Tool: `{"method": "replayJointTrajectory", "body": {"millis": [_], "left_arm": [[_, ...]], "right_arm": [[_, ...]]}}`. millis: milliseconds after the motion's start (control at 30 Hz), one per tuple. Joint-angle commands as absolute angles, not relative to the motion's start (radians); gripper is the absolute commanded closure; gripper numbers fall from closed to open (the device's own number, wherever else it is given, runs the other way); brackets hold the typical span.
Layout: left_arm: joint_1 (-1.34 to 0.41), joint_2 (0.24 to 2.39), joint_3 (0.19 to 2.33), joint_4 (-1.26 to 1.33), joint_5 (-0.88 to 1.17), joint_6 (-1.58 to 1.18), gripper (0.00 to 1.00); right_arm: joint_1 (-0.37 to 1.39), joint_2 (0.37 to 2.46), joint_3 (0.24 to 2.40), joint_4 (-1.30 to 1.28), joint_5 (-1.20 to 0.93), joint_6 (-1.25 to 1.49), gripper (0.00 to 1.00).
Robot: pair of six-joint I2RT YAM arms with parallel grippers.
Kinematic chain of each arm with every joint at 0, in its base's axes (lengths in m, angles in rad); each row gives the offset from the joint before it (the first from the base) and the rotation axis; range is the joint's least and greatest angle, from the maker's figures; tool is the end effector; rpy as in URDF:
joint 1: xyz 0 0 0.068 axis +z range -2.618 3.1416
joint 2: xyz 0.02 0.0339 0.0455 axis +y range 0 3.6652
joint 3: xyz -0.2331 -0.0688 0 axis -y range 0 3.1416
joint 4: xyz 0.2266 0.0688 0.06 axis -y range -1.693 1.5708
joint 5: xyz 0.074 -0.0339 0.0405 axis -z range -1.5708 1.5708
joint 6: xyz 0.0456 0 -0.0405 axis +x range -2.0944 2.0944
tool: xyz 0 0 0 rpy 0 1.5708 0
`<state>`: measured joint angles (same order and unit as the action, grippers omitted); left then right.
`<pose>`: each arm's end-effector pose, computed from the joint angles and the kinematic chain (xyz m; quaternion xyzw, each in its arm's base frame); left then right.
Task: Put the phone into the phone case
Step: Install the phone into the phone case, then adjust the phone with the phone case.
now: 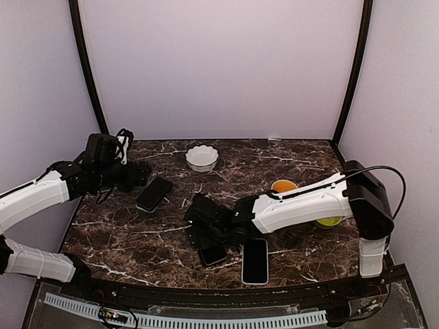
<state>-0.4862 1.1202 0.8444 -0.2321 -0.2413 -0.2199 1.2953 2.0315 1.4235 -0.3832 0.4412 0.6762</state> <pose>0.2316 -0.1101 0.2618 0.0532 0.8563 -0.0766 0.5079 0.1295 0.3864 0.1457 -0.2253 0.9097 0.1167 0.3288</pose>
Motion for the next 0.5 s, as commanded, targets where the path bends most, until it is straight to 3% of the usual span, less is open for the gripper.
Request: {"method": "replayJointTrajectory", "body": {"millis": [0, 133, 333, 467], "left_arm": [[-0.479, 1.130, 0.832, -0.192, -0.116, -0.193, 0.03], [-0.515, 1.147, 0.836, -0.202, -0.052, -0.182, 0.16], [-0.782, 1.139, 0.781, -0.275, -0.043, -0.291, 0.39], [-0.905, 1.147, 0.698, -0.307, -0.038, -0.315, 0.53]], "right_arm": [[1.292, 1.879, 1.363, -0.408, 0.418, 0.733, 0.09], [1.292, 1.793, 1.234, -0.363, 0.333, 0.799, 0.23], [1.294, 1.747, 1.113, -0.298, 0.258, 0.875, 0.48], [1.296, 1.739, 1.066, -0.245, 0.227, 0.889, 0.59]]}}
